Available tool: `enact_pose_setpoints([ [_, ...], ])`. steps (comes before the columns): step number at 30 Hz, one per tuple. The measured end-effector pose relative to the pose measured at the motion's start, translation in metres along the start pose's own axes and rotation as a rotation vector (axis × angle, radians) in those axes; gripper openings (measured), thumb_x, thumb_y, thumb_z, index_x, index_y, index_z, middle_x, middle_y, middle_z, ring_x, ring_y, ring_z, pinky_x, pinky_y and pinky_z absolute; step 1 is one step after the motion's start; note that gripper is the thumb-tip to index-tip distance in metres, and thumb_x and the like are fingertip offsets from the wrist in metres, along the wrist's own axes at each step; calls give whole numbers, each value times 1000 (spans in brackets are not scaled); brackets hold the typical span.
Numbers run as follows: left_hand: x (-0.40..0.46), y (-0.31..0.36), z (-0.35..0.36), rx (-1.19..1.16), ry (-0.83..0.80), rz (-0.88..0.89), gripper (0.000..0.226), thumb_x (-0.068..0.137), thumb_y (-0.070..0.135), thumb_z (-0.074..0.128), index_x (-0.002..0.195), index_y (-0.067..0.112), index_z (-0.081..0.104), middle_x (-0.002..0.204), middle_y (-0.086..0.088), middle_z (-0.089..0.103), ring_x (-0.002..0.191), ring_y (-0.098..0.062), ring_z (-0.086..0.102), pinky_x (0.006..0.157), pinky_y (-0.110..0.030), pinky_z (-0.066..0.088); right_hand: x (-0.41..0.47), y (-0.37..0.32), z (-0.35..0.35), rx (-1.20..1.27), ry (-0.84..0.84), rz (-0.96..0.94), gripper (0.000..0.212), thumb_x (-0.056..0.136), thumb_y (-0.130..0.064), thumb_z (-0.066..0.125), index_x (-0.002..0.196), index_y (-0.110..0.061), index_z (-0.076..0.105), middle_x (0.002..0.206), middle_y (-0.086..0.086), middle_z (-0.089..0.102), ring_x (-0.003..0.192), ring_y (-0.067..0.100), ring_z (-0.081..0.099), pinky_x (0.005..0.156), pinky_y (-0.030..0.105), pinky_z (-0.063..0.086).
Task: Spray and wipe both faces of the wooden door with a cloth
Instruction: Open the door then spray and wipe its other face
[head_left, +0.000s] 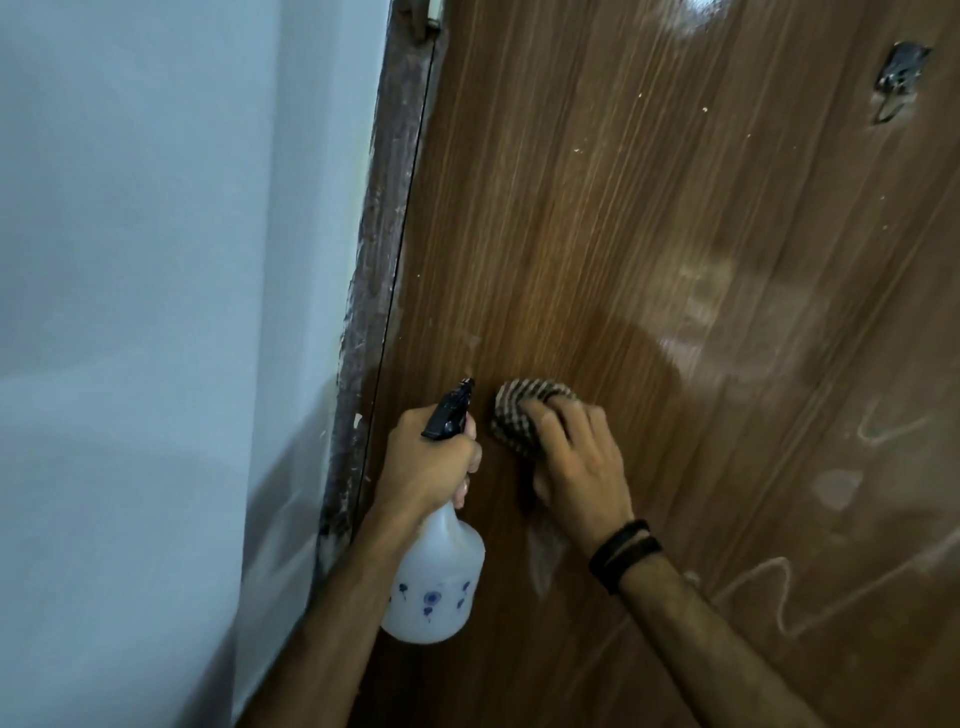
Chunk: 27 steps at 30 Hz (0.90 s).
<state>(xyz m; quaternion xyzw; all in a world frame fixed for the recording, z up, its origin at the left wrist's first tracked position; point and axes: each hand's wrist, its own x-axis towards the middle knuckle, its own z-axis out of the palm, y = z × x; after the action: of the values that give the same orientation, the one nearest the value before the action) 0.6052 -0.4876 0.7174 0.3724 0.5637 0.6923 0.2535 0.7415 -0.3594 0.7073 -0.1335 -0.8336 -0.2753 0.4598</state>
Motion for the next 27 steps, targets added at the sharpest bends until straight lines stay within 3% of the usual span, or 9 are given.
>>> enact_pose_setpoints([
  [4, 2, -1, -5, 0, 59, 14, 23, 80, -11, 55, 79, 10, 64, 51, 1, 55, 40, -17, 46, 45, -28, 41, 63, 1, -14, 49, 155, 153, 40, 84, -1, 55, 124, -3, 58, 113, 16, 54, 94, 26, 44, 77, 34, 43],
  [7, 5, -3, -12, -29, 84, 23, 23, 80, -13, 56, 84, 8, 65, 57, -3, 55, 41, -17, 46, 46, -27, 42, 101, -3, -13, 56, 205, 138, 38, 85, 1, 58, 122, -4, 58, 112, 15, 55, 94, 26, 44, 77, 37, 47],
  [12, 1, -17, -23, -18, 75, 11, 28, 80, -14, 54, 81, 13, 61, 54, 0, 53, 42, -16, 45, 44, -29, 41, 56, -25, 19, 27, 116, 9, 42, 84, -2, 61, 125, -9, 51, 115, 10, 48, 93, 25, 44, 70, 37, 49],
  [16, -8, -36, -30, 1, 73, -20, 26, 82, -13, 54, 83, 12, 61, 53, 1, 52, 43, -17, 45, 46, -29, 41, 7, -45, 35, 54, 57, 36, 43, 83, 0, 57, 125, -8, 53, 116, 9, 47, 95, 25, 45, 75, 37, 48],
  [20, -13, -51, -37, -28, 133, -70, 23, 82, -14, 55, 88, 6, 64, 63, -7, 56, 43, -18, 45, 47, -30, 41, 50, -49, 31, 80, 128, 112, 40, 84, -2, 57, 123, -8, 53, 111, 13, 55, 90, 22, 42, 72, 33, 46],
  [24, -18, -58, -37, -61, 146, -112, 26, 83, -16, 55, 87, 8, 63, 61, -4, 53, 43, -16, 43, 44, -27, 39, 116, -51, 23, 100, 275, 190, 41, 79, 8, 60, 119, -4, 61, 107, 14, 58, 90, 21, 40, 76, 35, 46],
  [27, -21, -66, -40, -65, 183, -132, 28, 81, -16, 55, 85, 10, 63, 63, -4, 54, 42, -16, 43, 44, -28, 39, 105, -62, 37, 115, 278, 156, 41, 80, 7, 63, 119, -6, 60, 109, 13, 57, 90, 22, 40, 75, 35, 47],
])
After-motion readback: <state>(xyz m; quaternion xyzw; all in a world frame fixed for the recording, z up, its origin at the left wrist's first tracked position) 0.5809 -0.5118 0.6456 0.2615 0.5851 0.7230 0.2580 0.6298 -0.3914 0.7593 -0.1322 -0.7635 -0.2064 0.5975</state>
